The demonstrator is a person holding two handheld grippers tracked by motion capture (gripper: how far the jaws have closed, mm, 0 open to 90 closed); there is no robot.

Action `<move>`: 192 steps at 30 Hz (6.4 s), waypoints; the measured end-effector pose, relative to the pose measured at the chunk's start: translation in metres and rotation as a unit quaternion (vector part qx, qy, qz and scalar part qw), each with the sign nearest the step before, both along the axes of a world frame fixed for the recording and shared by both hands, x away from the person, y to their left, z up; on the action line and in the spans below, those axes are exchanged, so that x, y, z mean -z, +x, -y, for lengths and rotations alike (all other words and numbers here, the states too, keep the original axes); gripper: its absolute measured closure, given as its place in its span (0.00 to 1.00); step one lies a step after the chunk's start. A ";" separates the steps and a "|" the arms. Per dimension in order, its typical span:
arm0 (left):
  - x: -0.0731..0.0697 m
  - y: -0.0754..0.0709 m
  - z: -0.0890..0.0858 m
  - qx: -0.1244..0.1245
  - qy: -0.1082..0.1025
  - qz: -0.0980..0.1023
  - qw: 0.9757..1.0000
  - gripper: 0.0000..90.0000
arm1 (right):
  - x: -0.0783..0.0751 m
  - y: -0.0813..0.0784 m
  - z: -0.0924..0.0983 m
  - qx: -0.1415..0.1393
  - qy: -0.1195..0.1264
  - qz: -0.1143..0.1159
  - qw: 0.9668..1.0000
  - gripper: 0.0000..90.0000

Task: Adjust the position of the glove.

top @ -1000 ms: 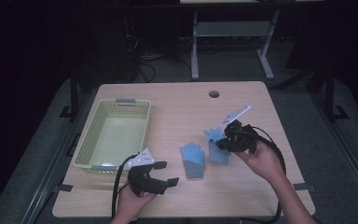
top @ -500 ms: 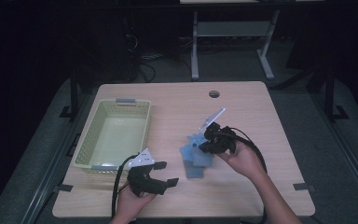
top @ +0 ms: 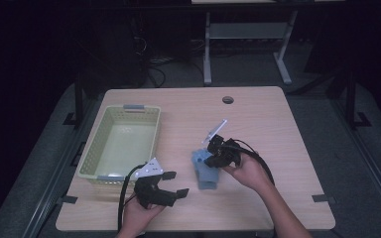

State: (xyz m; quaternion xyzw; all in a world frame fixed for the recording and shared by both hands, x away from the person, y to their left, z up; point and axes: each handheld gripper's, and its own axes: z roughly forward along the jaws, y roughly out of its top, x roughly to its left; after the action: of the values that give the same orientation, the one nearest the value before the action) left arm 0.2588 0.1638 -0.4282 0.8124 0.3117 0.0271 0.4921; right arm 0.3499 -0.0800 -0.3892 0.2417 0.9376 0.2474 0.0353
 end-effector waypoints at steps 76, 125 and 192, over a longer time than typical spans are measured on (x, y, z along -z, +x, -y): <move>0.033 0.039 0.038 -0.081 -0.085 -0.212 0.970 0.39 | 0.062 -0.026 0.058 0.199 0.191 -0.119 0.954 0.56; 0.059 0.060 0.040 -0.092 -0.102 -0.288 0.948 0.71 | 0.083 -0.027 0.048 0.238 0.236 -0.172 0.926 0.69; -0.025 0.080 0.025 -0.022 -0.154 -0.225 0.962 0.83 | -0.002 -0.023 0.046 0.192 0.328 -0.106 0.919 0.85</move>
State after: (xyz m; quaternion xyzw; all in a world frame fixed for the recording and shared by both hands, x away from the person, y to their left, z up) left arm 0.3387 0.1390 -0.4037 0.7044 0.4331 -0.1942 0.5278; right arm 0.3272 -0.1262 -0.3868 0.4400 0.7374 0.5028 -0.0989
